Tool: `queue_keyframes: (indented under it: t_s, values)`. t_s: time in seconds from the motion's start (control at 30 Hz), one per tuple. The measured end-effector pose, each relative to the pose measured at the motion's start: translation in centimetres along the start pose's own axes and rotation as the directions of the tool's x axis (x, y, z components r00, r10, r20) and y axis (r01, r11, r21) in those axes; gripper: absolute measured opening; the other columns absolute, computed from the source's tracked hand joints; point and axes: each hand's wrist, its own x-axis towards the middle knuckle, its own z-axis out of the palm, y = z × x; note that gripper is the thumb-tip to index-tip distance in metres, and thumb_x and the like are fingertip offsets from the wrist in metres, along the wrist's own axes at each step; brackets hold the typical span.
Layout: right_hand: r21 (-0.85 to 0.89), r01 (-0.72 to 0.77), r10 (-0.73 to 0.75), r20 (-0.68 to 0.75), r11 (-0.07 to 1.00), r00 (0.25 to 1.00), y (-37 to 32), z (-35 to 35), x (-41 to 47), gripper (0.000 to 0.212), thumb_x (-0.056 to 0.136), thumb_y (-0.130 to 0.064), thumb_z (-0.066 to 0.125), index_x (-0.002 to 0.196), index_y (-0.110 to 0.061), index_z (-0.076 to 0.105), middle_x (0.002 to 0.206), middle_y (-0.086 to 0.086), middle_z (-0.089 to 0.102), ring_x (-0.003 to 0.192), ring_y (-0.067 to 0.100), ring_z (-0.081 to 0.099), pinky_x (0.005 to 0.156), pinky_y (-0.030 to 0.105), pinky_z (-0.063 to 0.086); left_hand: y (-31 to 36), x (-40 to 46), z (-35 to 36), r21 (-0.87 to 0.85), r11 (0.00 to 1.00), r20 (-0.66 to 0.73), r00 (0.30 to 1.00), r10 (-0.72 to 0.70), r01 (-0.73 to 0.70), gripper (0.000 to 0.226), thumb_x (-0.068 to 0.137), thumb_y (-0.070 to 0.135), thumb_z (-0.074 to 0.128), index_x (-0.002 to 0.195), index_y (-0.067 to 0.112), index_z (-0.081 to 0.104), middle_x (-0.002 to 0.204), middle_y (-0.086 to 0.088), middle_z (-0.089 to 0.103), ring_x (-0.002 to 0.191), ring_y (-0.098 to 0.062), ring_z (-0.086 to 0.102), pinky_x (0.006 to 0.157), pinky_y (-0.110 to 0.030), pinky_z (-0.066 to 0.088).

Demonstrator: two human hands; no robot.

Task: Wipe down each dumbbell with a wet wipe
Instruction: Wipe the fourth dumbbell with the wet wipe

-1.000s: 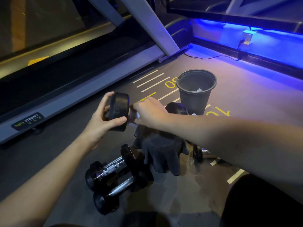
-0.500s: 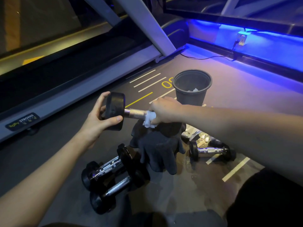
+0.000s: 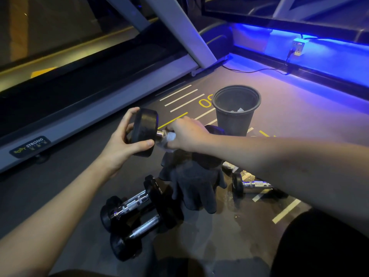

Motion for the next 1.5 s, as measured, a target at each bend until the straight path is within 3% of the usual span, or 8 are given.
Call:
queue_keyframes:
  t_s: [0.23,0.37,0.6,0.93,1.1,1.2,1.33,1.5]
  values:
    - [-0.083,0.086,-0.083,0.032,0.993,0.996,0.3,-0.7,-0.3,0.024,0.07,-0.045,0.067,0.079,-0.023,0.06,0.075,0.001,0.061,0.075,0.026,0.057,0.063,0.032,0.045,0.0,-0.2,0.1,0.015,1.0,-0.003,1.0,-0.001,0.001,0.095,0.056,0.035,0.085,0.141,0.046,0.043,0.118,0.005,0.064,0.101,-0.006,0.066,0.079,-0.025,0.056]
    - [-0.224,0.125,-0.106,0.092,0.967,0.99,1.5,-1.6,-1.2,0.028,0.07,-0.048,0.072,0.078,-0.024,0.06,0.071,0.0,0.058,0.072,0.024,0.048,0.061,0.03,0.028,-0.3,-0.3,-0.1,0.011,1.0,-0.014,1.0,-0.011,0.012,0.094,0.056,0.035,0.085,0.141,0.047,0.043,0.114,0.009,0.065,0.096,-0.002,0.064,0.076,-0.025,0.055]
    - [-0.368,0.141,-0.045,0.258,0.919,0.965,5.2,-2.0,-1.4,0.038,0.069,-0.059,0.069,0.079,-0.023,0.062,0.075,-0.004,0.058,0.081,0.022,0.052,0.091,0.039,0.037,-0.3,-0.2,-0.2,0.019,0.999,-0.017,0.999,-0.028,0.028,0.094,0.057,0.035,0.085,0.14,0.048,0.043,0.117,0.008,0.065,0.102,-0.004,0.063,0.08,-0.031,0.055]
    - [-0.259,0.107,-0.035,0.268,0.96,0.963,6.6,-2.5,-2.3,0.07,0.066,-0.066,0.07,0.123,-0.027,0.061,0.115,0.001,0.055,0.117,0.025,0.046,0.103,0.043,0.032,0.4,0.4,0.0,0.046,0.999,0.009,1.0,0.005,-0.006,0.087,0.057,0.035,0.086,0.132,0.056,0.047,0.129,0.0,0.062,0.114,-0.017,0.063,0.092,-0.039,0.055]
    - [-0.07,0.087,-0.083,0.065,0.994,0.994,5.9,-3.2,-2.9,0.059,0.072,-0.067,0.069,0.117,-0.03,0.069,0.094,-0.012,0.065,0.097,0.017,0.058,0.087,0.032,0.034,0.2,0.4,-0.2,0.055,0.998,0.017,1.0,-0.001,0.0,0.089,0.059,0.035,0.086,0.136,0.054,0.045,0.134,-0.004,0.059,0.119,-0.024,0.061,0.093,-0.043,0.054]
    - [-0.178,0.109,-0.107,0.023,0.978,0.994,5.4,-2.1,-3.4,0.037,0.073,-0.064,0.07,0.078,-0.028,0.063,0.07,-0.014,0.054,0.078,0.016,0.052,0.083,0.033,0.029,0.1,0.4,-0.4,0.072,0.997,0.016,1.0,-0.002,0.001,0.091,0.06,0.035,0.086,0.138,0.051,0.043,0.135,-0.005,0.058,0.121,-0.025,0.06,0.096,-0.046,0.053]
    - [-0.298,0.114,-0.064,0.173,0.948,0.983,5.8,-1.9,-2.7,0.048,0.073,-0.061,0.072,0.057,-0.026,0.043,0.058,-0.009,0.045,0.073,0.022,0.046,0.099,0.039,0.03,0.4,0.3,-0.2,0.086,0.996,0.019,1.0,0.009,-0.011,0.09,0.059,0.036,0.087,0.136,0.053,0.045,0.132,-0.001,0.059,0.121,-0.021,0.061,0.099,-0.045,0.053]
    - [-0.096,0.144,-0.096,0.388,0.985,0.917,6.6,-3.2,-1.2,0.043,0.073,-0.042,0.081,0.073,-0.006,0.058,0.06,0.006,0.041,0.063,0.024,0.04,0.06,0.036,0.035,0.7,0.2,0.0,0.114,0.993,0.018,1.0,0.023,-0.025,0.09,0.058,0.036,0.086,0.136,0.051,0.044,0.128,0.002,0.06,0.116,-0.014,0.064,0.102,-0.042,0.052]
